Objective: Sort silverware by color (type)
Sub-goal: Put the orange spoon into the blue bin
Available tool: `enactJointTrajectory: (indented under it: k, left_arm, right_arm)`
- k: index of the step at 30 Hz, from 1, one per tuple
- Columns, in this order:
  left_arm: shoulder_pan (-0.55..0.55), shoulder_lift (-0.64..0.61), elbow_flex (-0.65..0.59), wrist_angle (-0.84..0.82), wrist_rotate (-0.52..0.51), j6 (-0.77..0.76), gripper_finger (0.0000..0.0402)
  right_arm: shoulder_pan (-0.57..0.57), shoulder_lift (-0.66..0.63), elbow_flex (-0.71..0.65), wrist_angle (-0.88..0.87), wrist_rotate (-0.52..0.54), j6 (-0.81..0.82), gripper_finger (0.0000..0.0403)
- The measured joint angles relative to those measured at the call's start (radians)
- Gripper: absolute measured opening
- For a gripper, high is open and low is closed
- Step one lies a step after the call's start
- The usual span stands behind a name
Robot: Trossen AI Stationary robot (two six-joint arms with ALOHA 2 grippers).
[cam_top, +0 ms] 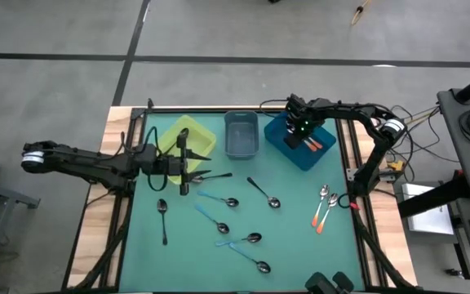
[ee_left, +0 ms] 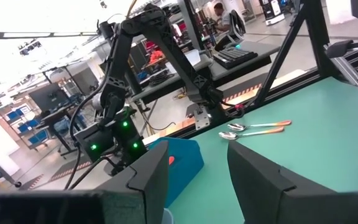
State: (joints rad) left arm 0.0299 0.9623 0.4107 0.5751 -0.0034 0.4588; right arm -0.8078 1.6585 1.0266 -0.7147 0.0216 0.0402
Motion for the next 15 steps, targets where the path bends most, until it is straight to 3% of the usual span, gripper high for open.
enactJointTrajectory:
  k: [15]
  left_arm:
    - [0.001,0.000,0.000,-0.008,-0.040,0.000,0.0146]
  right_arm:
    - [0.000,0.000,-0.002,-0.001,0.005,0.004,0.0013]
